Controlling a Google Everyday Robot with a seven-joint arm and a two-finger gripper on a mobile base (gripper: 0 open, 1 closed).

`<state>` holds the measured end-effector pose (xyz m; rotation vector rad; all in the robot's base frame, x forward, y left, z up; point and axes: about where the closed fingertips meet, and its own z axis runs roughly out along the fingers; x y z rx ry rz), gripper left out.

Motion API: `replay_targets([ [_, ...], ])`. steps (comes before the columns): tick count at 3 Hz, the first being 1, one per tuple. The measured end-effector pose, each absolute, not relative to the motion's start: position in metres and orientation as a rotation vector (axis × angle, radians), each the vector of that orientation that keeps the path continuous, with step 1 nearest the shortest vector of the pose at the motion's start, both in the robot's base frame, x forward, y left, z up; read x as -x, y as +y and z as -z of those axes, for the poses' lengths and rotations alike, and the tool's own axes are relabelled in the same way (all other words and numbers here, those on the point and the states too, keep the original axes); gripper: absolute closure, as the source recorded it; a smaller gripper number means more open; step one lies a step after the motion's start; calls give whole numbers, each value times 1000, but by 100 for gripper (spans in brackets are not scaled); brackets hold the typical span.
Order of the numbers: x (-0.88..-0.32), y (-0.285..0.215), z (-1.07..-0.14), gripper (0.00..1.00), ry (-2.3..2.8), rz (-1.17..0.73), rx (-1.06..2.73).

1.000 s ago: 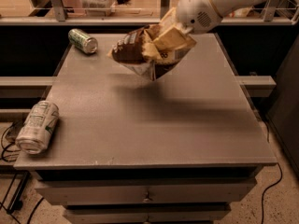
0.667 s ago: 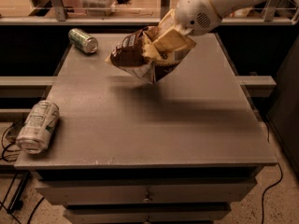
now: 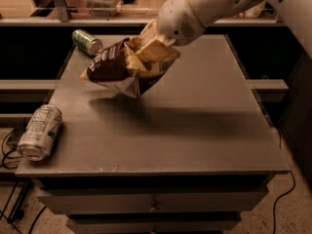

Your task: Move brown chip bag near 7up can

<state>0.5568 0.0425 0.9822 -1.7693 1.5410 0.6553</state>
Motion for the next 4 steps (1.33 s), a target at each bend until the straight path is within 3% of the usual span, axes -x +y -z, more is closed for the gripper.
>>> replay_targets([
  [1,-536,80,-967,100,1488,-721,1788],
  [2,-520,105,-946,82,1479,-770,1766],
  [4,-507,123,-913,35,1499,-794,1700],
])
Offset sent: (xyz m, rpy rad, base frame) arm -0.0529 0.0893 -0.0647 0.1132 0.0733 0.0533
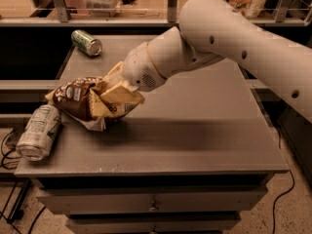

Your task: Move brown chip bag near 7up can

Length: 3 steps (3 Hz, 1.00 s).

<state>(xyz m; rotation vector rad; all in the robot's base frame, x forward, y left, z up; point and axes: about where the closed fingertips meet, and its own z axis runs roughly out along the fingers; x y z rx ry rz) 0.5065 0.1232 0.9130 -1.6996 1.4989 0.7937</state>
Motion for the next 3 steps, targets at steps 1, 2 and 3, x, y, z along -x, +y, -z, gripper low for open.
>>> replay_targets([
  [1,-506,116,-917,12,1497,-754,1675],
  [2,-505,117,-917,0,1495,-755,1678],
  [3,-505,117,-917,0,1495,-755,1678],
])
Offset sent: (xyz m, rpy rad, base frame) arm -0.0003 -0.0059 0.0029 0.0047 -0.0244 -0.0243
